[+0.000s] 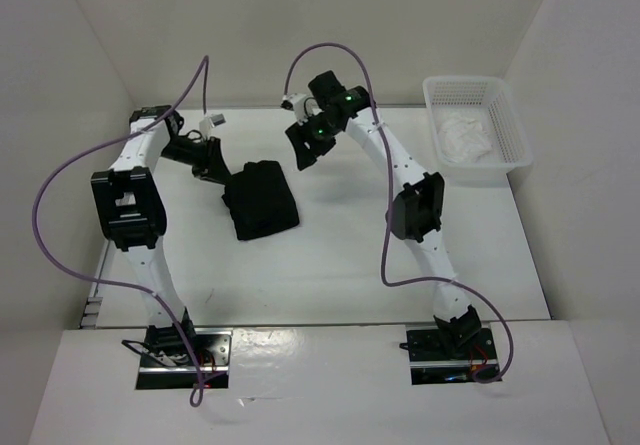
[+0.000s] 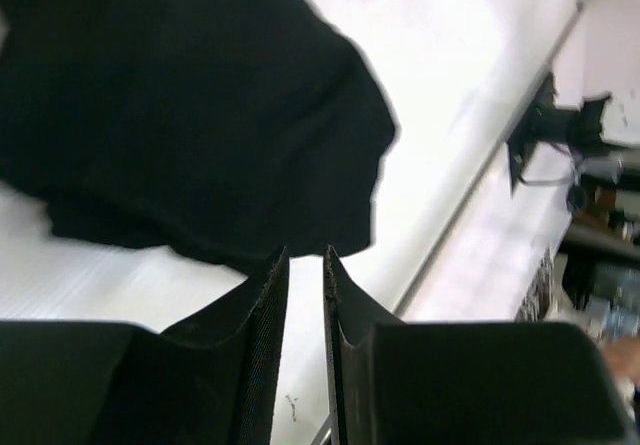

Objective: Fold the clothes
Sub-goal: Fold the tank top

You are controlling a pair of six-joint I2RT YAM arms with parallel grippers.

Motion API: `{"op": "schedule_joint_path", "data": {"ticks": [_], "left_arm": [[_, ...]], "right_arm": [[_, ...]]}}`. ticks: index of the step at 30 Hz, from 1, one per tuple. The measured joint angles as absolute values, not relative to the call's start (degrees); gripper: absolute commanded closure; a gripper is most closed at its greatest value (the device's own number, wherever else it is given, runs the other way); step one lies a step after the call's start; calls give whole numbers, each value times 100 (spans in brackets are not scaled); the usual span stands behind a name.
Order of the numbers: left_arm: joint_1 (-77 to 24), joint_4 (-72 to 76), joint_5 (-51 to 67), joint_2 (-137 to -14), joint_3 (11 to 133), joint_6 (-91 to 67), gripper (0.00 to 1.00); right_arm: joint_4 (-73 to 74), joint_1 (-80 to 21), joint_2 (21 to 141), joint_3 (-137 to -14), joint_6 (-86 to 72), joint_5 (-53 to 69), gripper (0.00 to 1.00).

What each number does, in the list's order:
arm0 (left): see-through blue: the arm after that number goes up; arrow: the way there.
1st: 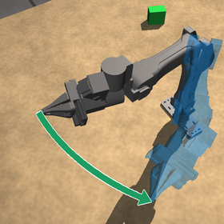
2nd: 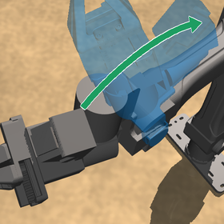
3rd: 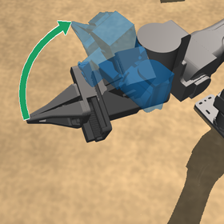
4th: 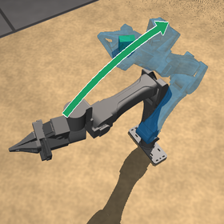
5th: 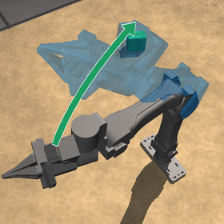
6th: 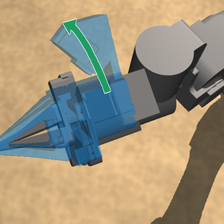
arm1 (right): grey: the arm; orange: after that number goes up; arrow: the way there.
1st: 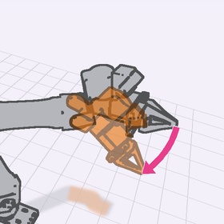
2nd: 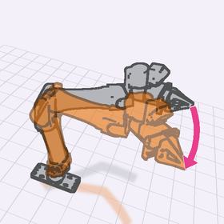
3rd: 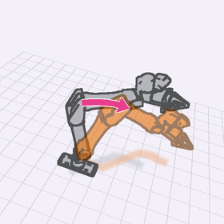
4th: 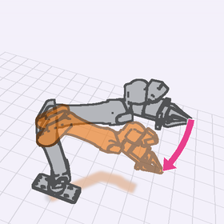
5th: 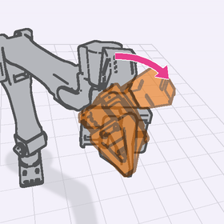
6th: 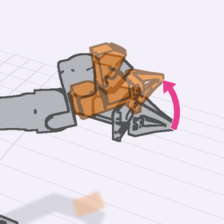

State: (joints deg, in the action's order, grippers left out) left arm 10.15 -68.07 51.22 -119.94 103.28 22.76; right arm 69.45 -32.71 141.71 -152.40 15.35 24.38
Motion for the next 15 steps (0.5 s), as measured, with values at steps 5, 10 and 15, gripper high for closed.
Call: {"op": "schedule_joint_path", "data": {"ticks": [5, 10, 15], "left_arm": [[475, -7157, 5470, -12068, 10370, 2495, 73], [-71, -7247, 5616, -12272, 10171, 2620, 73], [-336, -7290, 5647, -12383, 9686, 2759, 75]], "right_arm": [[6984, -2932, 13677, -14647, 1686, 2390, 83], [6858, -2773, 13124, -13701, 1723, 2255, 94], [6595, -2685, 12796, -12827, 1745, 1957, 94]]}}
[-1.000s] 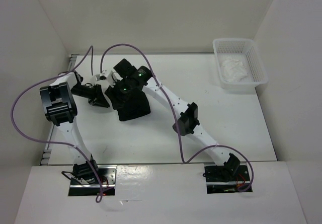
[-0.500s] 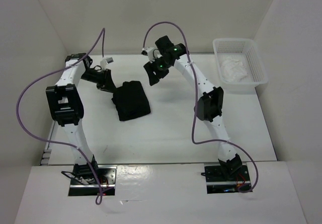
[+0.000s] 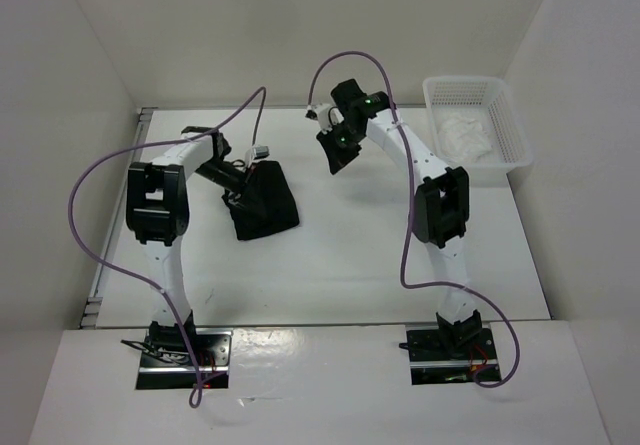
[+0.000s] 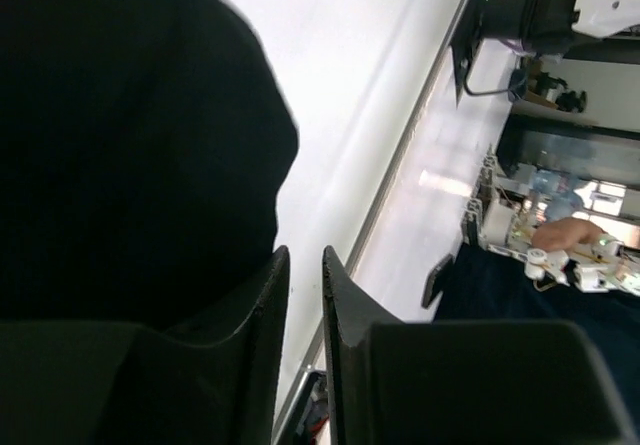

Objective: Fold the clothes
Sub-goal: Fold the tank top

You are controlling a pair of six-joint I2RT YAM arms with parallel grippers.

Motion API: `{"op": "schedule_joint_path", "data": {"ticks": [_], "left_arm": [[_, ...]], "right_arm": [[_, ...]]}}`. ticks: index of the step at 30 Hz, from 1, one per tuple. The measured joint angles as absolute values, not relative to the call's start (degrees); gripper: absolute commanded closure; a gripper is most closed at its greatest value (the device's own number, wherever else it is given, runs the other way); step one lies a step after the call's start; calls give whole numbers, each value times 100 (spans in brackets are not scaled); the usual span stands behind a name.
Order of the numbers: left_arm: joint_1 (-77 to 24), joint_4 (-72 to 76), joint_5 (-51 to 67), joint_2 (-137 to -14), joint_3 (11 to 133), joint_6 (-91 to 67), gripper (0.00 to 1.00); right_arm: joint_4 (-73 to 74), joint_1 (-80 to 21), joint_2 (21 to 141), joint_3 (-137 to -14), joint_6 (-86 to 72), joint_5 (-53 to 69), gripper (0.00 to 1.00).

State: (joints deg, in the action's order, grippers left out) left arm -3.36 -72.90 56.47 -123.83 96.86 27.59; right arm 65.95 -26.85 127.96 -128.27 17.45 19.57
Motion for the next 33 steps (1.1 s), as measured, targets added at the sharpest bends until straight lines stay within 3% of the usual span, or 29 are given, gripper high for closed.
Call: {"op": "schedule_joint_path", "data": {"ticks": [8, 20, 31, 33], "left_arm": [[-1, -7365, 5531, -12569, 8831, 3039, 79], [220, -6816, 5162, -13104, 8558, 2512, 83], [211, -6661, 4735, -12744, 8482, 2078, 83], [213, -6713, 4556, -12411, 8501, 2078, 78]], "right_arm": [[6267, -2639, 12394, -12049, 1747, 1645, 94], [5878, -2637, 11758, -11268, 1750, 1393, 94], [5642, -2600, 10973, -10565, 1767, 1127, 93], [5638, -2506, 10700, -10383, 1776, 1138, 93]]}}
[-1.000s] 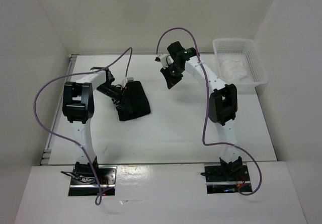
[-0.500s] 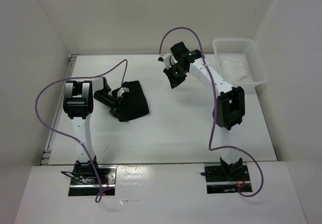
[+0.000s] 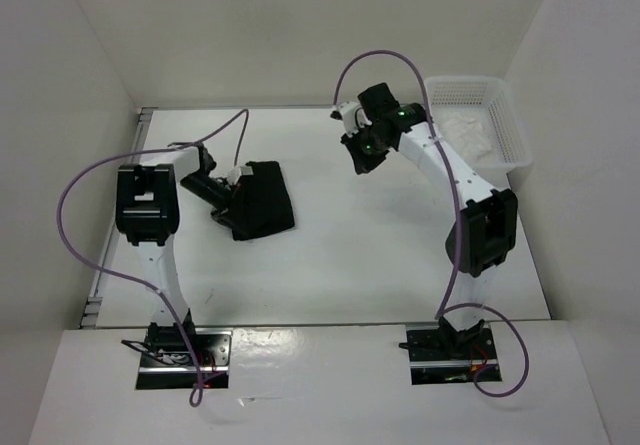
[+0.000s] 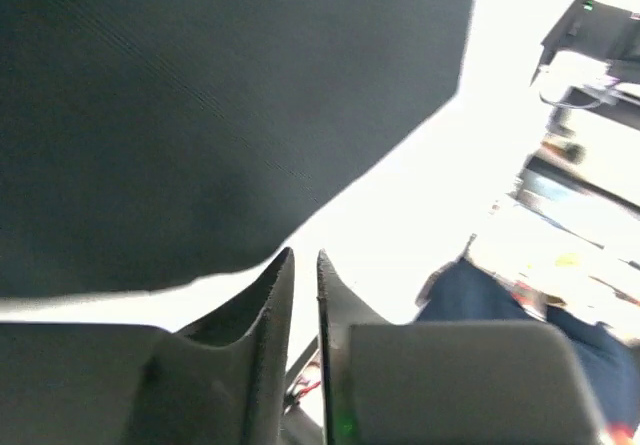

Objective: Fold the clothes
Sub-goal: Fold the tank top

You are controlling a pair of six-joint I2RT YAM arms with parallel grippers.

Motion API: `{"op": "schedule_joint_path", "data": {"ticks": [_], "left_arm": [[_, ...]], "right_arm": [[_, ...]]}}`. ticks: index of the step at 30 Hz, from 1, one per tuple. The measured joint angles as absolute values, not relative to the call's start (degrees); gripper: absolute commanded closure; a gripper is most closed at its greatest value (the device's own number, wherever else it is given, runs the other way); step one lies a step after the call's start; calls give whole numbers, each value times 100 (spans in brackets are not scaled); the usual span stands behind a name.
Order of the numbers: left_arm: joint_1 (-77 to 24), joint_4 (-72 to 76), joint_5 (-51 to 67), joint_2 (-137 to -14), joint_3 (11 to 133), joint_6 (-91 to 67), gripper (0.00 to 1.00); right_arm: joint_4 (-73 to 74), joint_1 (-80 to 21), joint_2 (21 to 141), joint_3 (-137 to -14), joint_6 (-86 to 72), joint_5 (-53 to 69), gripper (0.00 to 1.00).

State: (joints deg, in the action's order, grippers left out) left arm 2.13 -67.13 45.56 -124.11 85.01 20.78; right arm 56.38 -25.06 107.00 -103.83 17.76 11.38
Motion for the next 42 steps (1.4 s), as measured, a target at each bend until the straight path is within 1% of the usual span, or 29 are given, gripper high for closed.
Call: {"op": "schedule_joint_path", "data": {"ticks": [1, 2, 3, 4, 5, 6, 7, 9, 10, 11, 12, 13, 14, 17, 21, 25, 28, 29, 42], "left_arm": [[220, -6772, 4462, -12164, 8543, 2082, 75], [224, -6838, 4362, -11911, 8615, 2082, 68], [235, -6945, 4252, -11566, 8779, 2078, 65], [250, -6971, 4174, -11227, 8927, 2075, 62], [279, -6963, 4073, -10833, 9096, 2069, 58], [322, -6965, 3999, -10455, 9236, 2064, 49], [395, -6925, 3924, -10005, 9345, 2058, 43], [646, -6740, 3719, -9065, 9321, 1957, 33], [827, -6576, 3623, -8591, 9135, 1903, 18], [1052, -6357, 3444, -8075, 8818, 1846, 10], [1278, -6195, 3225, -7620, 8466, 1745, 4], [1485, -6042, 3006, -7255, 8077, 1645, 0], [1634, -5791, 2821, -6901, 7642, 1553, 0], [1837, -5426, 2228, -6335, 6573, 1293, 0], [2082, -4880, 1557, -6333, 6031, 932, 0], [2239, -4195, 985, -6012, 5885, 589, 0], [2239, -3835, 777, -5852, 5857, 489, 0], [2239, -3739, 740, -5830, 5843, 443, 0], [2239, -3509, 735, -5747, 5754, 410, 0]], "right_arm": [[5623, -2399, 10510, -10304, 1780, 1153, 91], [5596, -2281, 10337, -10237, 1789, 1175, 89], [5575, -2115, 10123, -10156, 1789, 1186, 83], [5511, -1914, 9883, -10044, 1791, 1188, 72], [5402, -1669, 9590, -9859, 1793, 1190, 67], [5323, -1385, 9275, -9657, 1789, 1140, 59], [5183, -1092, 8927, -9395, 1765, 1070, 47], [4849, -532, 8256, -8724, 1721, 858, 38], [4635, -270, 7898, -8281, 1704, 749, 27], [4528, -16, 7579, -7876, 1664, 657, 24], [4427, 174, 7347, -7520, 1608, 578, 20], [4348, 386, 7129, -7153, 1568, 510, 18], [4263, 602, 6973, -6845, 1540, 495, 14], [4108, 1157, 6670, -6025, 1393, 388, 13], [3964, 1621, 6471, -5492, 1262, 373, 12], [3741, 1946, 6329, -5430, 1168, 336, 12], [3579, 2106, 6274, -5428, 1146, 392, 10], [3566, 2143, 6261, -5426, 1149, 416, 9], [3546, 2292, 6237, -5395, 1188, 705, 9]]}}
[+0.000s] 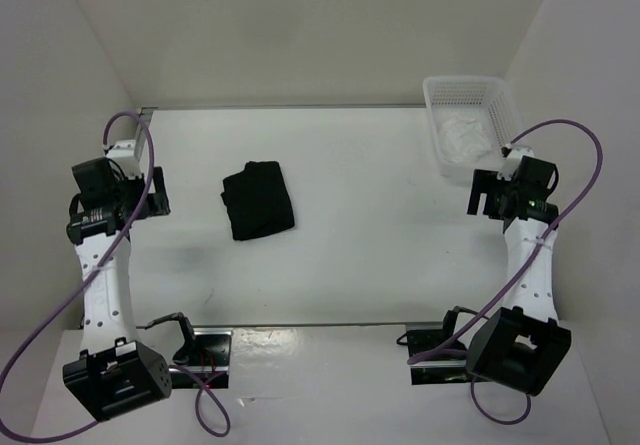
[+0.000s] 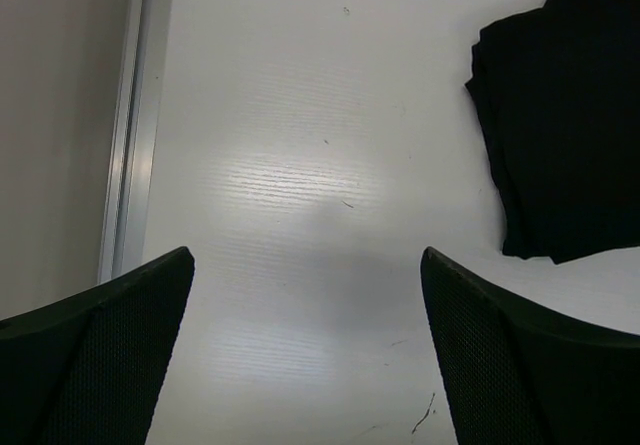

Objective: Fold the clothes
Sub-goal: Fold the tank top

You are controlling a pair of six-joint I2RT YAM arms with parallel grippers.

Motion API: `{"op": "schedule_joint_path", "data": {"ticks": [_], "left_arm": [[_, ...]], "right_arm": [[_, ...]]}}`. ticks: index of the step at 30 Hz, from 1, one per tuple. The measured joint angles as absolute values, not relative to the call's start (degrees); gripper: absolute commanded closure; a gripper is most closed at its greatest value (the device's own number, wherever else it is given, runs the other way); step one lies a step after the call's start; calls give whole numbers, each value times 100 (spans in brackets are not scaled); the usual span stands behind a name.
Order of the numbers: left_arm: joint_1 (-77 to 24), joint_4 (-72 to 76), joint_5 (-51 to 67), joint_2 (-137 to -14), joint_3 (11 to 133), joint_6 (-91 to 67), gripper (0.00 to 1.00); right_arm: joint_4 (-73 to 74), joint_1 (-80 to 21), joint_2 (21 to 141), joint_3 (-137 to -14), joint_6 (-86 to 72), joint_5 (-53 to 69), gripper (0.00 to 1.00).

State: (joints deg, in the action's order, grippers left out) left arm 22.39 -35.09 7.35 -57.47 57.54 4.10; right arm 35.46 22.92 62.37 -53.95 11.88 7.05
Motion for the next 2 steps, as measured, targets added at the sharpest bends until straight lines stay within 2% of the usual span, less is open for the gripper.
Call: {"op": "schedule_joint_path", "data": {"ticks": [2], "left_arm": [[2239, -3500, 762, -5747, 5732, 412, 0]], "right_arm": [[3546, 2316, 6237, -5395, 1212, 755, 8]]}}
